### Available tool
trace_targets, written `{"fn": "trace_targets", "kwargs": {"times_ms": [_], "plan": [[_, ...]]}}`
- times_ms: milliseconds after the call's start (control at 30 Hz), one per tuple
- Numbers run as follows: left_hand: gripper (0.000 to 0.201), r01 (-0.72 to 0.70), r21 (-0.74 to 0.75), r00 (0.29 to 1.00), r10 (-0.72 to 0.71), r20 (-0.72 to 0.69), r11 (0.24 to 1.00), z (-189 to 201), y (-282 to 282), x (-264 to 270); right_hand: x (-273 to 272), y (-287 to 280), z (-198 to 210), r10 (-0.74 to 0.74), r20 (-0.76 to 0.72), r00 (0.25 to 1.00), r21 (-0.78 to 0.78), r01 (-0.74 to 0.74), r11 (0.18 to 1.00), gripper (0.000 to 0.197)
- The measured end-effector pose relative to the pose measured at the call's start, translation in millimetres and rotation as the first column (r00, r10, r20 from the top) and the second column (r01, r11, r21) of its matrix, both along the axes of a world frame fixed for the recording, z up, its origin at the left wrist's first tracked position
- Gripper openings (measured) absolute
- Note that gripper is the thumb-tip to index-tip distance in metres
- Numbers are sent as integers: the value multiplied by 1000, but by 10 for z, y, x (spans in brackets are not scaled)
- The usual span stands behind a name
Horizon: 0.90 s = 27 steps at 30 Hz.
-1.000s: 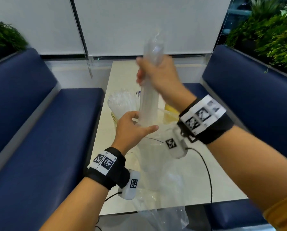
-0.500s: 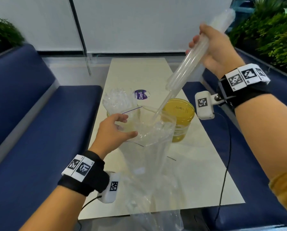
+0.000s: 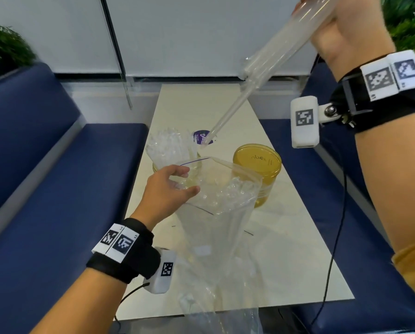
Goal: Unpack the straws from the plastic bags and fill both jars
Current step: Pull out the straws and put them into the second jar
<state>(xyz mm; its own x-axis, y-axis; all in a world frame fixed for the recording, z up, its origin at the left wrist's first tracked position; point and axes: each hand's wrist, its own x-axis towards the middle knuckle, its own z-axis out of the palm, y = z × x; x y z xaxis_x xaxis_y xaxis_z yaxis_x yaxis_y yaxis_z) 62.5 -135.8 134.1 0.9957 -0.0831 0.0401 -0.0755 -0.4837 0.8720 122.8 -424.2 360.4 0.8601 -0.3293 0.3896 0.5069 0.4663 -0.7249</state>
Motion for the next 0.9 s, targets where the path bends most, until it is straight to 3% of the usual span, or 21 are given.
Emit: {"fn": "trace_targets", "kwargs": {"times_ms": [200,400,533,767,900], "plan": [[47,-21,26,1000,20,19,999,-15,66,-15,139,-106,-87,-100,46,994,8,100,995,5],[45,-50,33,998,49,28,998,-72,196,-46,215,-463,-173,-283,14,959,44,283,958,11],[42,-50,33,998,49,45,998,-41,154,-45,262,-426,-400,-423,-11,906,-84,421,903,21],[33,-58,41,994,54,92,997,20,-4,-26,408,-131,-806,-526,15,850,-381,491,783,14],[30,-79,49,991,73,108,996,31,-54,-20,490,-45,-1042,-502,58,863,-506,459,731,36]]}}
